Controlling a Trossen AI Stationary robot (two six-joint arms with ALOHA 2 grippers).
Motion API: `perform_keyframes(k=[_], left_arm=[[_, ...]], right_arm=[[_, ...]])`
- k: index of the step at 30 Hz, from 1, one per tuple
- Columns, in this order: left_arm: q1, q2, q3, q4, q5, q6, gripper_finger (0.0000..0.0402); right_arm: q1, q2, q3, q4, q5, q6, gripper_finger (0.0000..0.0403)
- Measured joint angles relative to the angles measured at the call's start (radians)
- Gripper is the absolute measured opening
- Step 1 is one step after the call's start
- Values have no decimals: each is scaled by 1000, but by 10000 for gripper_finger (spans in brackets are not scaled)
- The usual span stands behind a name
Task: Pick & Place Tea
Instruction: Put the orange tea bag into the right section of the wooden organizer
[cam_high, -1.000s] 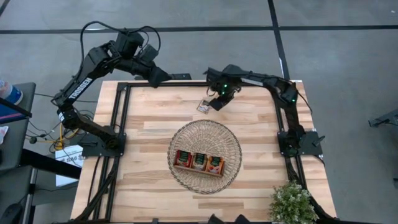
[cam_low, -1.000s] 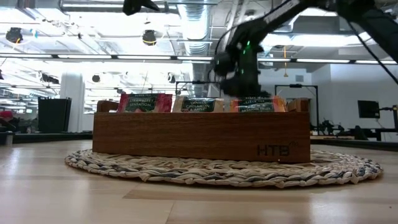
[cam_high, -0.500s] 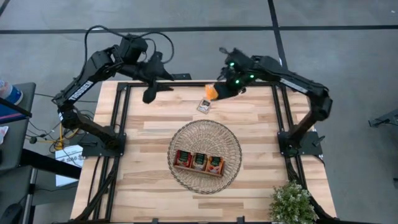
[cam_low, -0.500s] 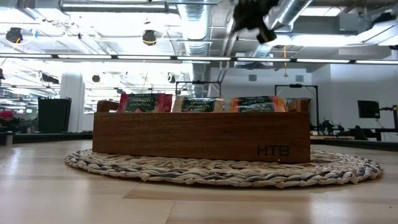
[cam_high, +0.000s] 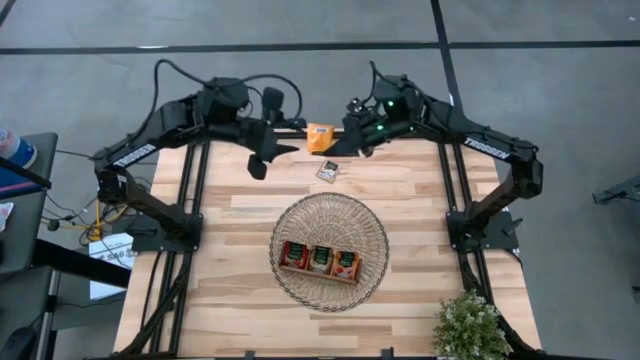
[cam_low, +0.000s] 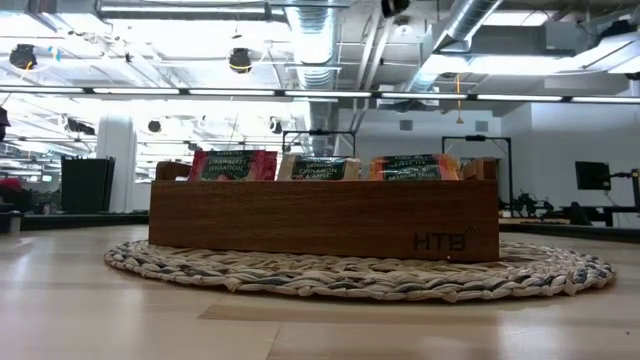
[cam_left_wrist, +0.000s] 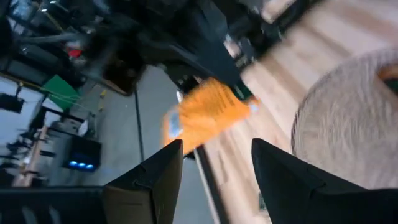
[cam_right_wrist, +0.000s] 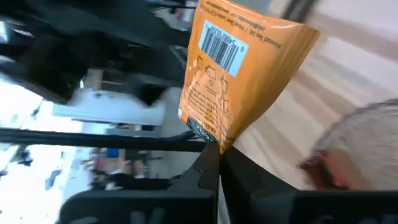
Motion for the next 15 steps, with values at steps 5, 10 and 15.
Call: perform_keyframes(k=[5, 10, 15], left_arm=[[-46, 16, -1, -30, -107, 102, 185], [-83, 15, 0, 13, -208, 111, 185], [-113, 7, 0, 20, -292, 150, 185]], right_arm=[[8, 7, 1, 108, -31, 65, 0], [4, 8, 1, 104, -33, 68, 0], [-5, 8, 1, 104, -35, 68, 0]])
